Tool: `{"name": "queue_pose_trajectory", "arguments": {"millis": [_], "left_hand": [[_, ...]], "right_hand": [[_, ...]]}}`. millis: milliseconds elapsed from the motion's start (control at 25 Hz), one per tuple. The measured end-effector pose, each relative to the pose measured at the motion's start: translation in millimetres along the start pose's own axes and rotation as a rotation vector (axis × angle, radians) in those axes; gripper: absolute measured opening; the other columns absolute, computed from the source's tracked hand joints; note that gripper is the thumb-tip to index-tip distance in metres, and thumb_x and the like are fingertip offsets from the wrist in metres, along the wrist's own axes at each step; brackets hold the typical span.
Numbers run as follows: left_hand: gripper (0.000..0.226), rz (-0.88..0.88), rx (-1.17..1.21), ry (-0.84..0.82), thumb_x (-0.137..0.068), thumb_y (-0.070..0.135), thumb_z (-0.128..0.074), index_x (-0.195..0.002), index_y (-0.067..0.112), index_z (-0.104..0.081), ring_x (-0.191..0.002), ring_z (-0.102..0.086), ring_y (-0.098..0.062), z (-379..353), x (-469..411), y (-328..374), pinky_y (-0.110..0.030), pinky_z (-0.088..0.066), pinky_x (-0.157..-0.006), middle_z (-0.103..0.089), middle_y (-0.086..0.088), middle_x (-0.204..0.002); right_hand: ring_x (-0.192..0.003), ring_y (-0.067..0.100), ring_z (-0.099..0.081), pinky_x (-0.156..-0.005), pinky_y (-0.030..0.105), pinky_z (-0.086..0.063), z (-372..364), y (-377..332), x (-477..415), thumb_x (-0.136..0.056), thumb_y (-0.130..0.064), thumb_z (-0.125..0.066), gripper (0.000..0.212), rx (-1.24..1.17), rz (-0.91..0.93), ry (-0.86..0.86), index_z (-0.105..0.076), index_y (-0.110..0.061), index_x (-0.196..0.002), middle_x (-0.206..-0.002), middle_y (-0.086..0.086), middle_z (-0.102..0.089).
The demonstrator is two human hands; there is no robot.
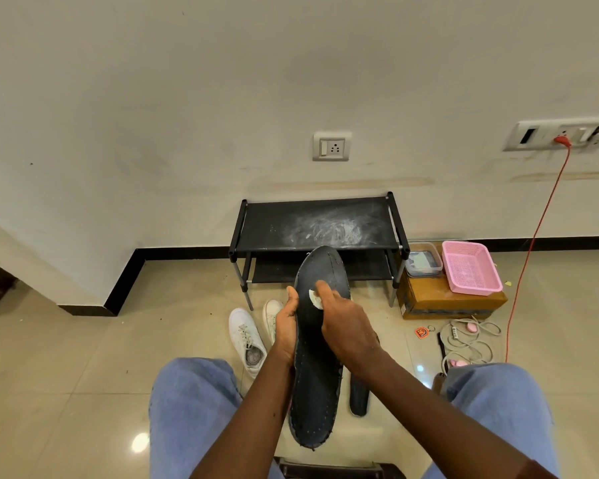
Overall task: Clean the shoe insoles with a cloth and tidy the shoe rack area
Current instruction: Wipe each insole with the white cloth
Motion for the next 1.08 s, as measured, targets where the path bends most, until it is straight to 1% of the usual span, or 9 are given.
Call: {"name": "queue_pose_trajectory", "arguments": {"millis": [320,520,600,680,720,800,880,960,1080], "left_hand": [[0.071,-0.008,-0.009,0.021,-0.098,0.049,-0.026,-0.075,0.008,-0.079,-0.074,-0.072,-0.025,10.5,-6.0,-4.6,-0.030,-0.059,-0.062,-0.073,-0.014,-0.087],[0.075,-0.006,-0.063,0.053,-0.097,0.048,-0.025,-0.055,0.013,-0.076,-0.056,-0.070,-0.017,6.1,-5.6,-2.3,-0.023,-0.054,-0.046,-0.072,-0.007,-0.065],[0.068,-0.009,-0.078,0.083,-0.098,0.045,-0.026,-0.068,0.010,-0.075,-0.053,-0.069,-0.015,5.5,-5.8,0.8,-0.020,-0.053,-0.045,-0.071,-0.006,-0.061],[0.055,-0.010,-0.093,0.130,-0.100,0.044,-0.025,-0.086,0.006,-0.063,-0.052,-0.068,-0.014,8.8,-9.4,5.6,-0.018,-0.052,-0.046,-0.070,-0.005,-0.059],[0.053,-0.009,-0.119,0.163,-0.101,0.044,-0.025,-0.096,0.004,-0.060,-0.057,-0.069,-0.014,8.1,-8.6,9.0,-0.018,-0.054,-0.053,-0.071,-0.006,-0.063],[0.059,0.048,-0.173,0.174,-0.099,0.048,-0.024,-0.126,0.002,-0.049,-0.095,-0.066,-0.023,4.2,-4.2,10.8,-0.026,-0.047,-0.087,-0.069,-0.015,-0.102],[0.076,0.108,-0.304,0.202,-0.096,0.058,-0.018,-0.143,-0.001,-0.031,-0.132,-0.039,-0.036,3.9,-0.4,4.4,-0.038,-0.031,-0.107,-0.042,-0.023,-0.142],[0.082,0.092,-0.425,0.140,-0.094,0.063,-0.013,-0.147,0.001,-0.024,-0.139,-0.027,-0.036,-0.8,3.1,-3.2,-0.041,-0.027,-0.111,-0.029,-0.020,-0.151],[0.070,0.120,-0.267,-0.001,-0.091,0.060,-0.032,-0.135,0.009,-0.049,-0.120,-0.054,-0.034,-5.6,6.4,-15.3,-0.043,-0.045,-0.095,-0.060,-0.016,-0.127]], "right_hand": [[-0.097,0.030,-0.063,-0.077,0.034,-0.051,18.4,28.8,-23.8,-0.094,-0.014,-0.047,0.039,-0.002,-0.180,0.025,-0.033,-0.009,-0.131,-0.114,0.015,-0.060],[-0.098,0.027,-0.061,-0.081,0.033,-0.051,-2.0,12.3,-11.0,-0.094,-0.004,-0.042,0.044,-0.006,-0.039,-0.032,-0.033,-0.012,-0.136,-0.120,0.013,-0.057],[-0.101,0.026,-0.061,-0.086,0.033,-0.051,-9.8,-1.1,-0.9,-0.094,-0.007,-0.042,0.043,-0.040,0.023,-0.079,-0.034,-0.015,-0.136,-0.121,0.010,-0.058],[-0.099,0.024,-0.062,-0.088,0.032,-0.051,-12.2,-12.4,9.7,-0.096,-0.012,-0.042,0.040,-0.078,0.089,-0.101,-0.037,-0.017,-0.136,-0.121,0.008,-0.060],[-0.098,0.023,-0.062,-0.088,0.030,-0.050,-11.4,-15.1,13.9,-0.097,-0.015,-0.042,0.039,-0.095,0.107,-0.103,-0.038,-0.017,-0.135,-0.120,0.007,-0.061],[-0.096,0.022,-0.063,-0.086,0.027,-0.049,-9.8,-14.9,18.3,-0.098,-0.018,-0.038,0.037,-0.088,0.120,-0.111,-0.038,-0.016,-0.136,-0.118,0.007,-0.062],[-0.096,0.023,-0.063,-0.082,0.027,-0.049,-8.9,-8.3,16.6,-0.099,-0.020,-0.035,0.037,-0.012,0.116,-0.116,-0.035,-0.015,-0.136,-0.119,0.008,-0.061],[-0.097,0.024,-0.062,-0.079,0.028,-0.049,-6.1,4.5,8.3,-0.099,-0.018,-0.035,0.038,0.059,0.063,-0.095,-0.034,-0.012,-0.136,-0.120,0.010,-0.059],[-0.094,0.026,-0.062,-0.075,0.030,-0.051,1.4,28.9,-7.9,-0.097,-0.015,-0.041,0.031,0.113,-0.056,-0.023,-0.038,-0.009,-0.127,-0.113,0.013,-0.060]]}}
Point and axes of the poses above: each hand's wrist, its own x-axis away from the middle knuckle, its own z-axis out of the back of the hand, y = z × x, the point moved 5 cm from there along -x, towards the middle knuckle
